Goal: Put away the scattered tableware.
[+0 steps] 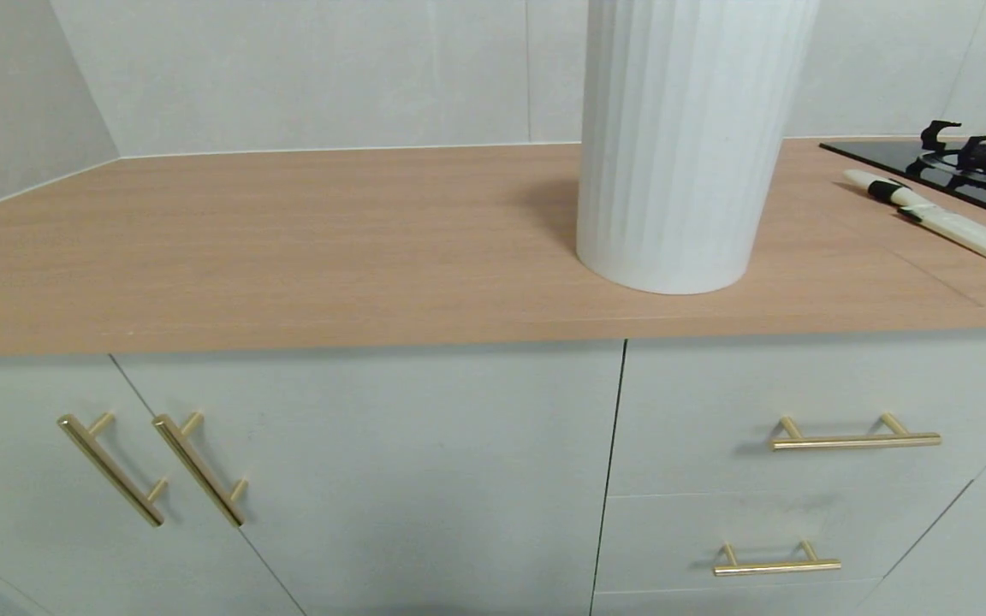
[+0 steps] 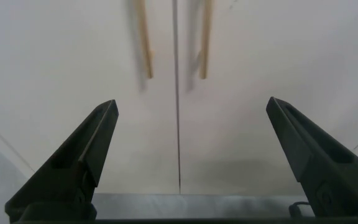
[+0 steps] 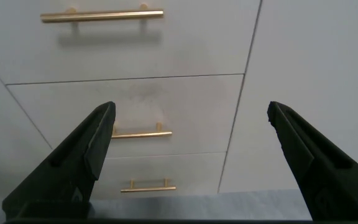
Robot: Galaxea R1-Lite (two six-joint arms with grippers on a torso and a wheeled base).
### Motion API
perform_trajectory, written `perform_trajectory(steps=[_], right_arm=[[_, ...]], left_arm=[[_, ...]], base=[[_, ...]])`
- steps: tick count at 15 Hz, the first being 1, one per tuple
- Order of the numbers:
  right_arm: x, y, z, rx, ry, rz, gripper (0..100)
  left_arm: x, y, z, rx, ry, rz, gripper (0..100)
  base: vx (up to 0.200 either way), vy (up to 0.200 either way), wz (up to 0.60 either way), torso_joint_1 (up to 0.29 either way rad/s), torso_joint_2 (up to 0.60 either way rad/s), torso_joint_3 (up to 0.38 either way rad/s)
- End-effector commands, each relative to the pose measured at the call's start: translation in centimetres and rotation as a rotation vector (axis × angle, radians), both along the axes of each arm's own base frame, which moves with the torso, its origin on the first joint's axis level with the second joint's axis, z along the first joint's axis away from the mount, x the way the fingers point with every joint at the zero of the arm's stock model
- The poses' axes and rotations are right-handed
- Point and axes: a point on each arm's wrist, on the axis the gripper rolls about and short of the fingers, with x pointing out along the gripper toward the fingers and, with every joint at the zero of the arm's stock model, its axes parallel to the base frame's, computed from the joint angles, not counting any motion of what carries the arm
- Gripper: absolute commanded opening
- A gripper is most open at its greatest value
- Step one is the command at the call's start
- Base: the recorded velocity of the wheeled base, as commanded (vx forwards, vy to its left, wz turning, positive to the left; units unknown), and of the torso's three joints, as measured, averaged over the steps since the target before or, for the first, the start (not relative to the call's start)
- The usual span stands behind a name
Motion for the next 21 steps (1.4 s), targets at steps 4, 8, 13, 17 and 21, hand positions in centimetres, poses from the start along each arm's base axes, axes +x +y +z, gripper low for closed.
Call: perform_trajectory(steps=[4,8,13,17,21], right_arm=[[0.01,0.00,0.00,0.001,0.001,0.000,100],[0.01,0.00,0.00,-0.001,0.001,0.000,100],[0.01,0.00,0.00,-0.001,0.001,0.000,100],[0.01,0.00,0.00,-0.001,0.001,0.000,100],[0.01,0.00,0.00,-0.001,0.001,0.000,100]], left_arm=[[0.00,0.00,0.01,0.000,0.000,0.000,100],[0.00,0.00,0.01,0.000,0.000,0.000,100],[0.00,0.00,0.01,0.000,0.000,0.000,100],[0.00,0.00,0.01,0.000,0.000,0.000,100],[0.00,0.00,0.01,-0.002,0.000,0.000,100]], base=[[0.000,0.000,0.00,0.000,0.00,0.000],[0.000,-0.050,0.00,0.001,0.00,-0.001],[0.000,-0.200,0.00,0.003,0.00,0.002],[0.000,-0.200,0.00,0.004,0.00,0.002],[0.000,-0.100,0.00,0.000,0.00,0.001]])
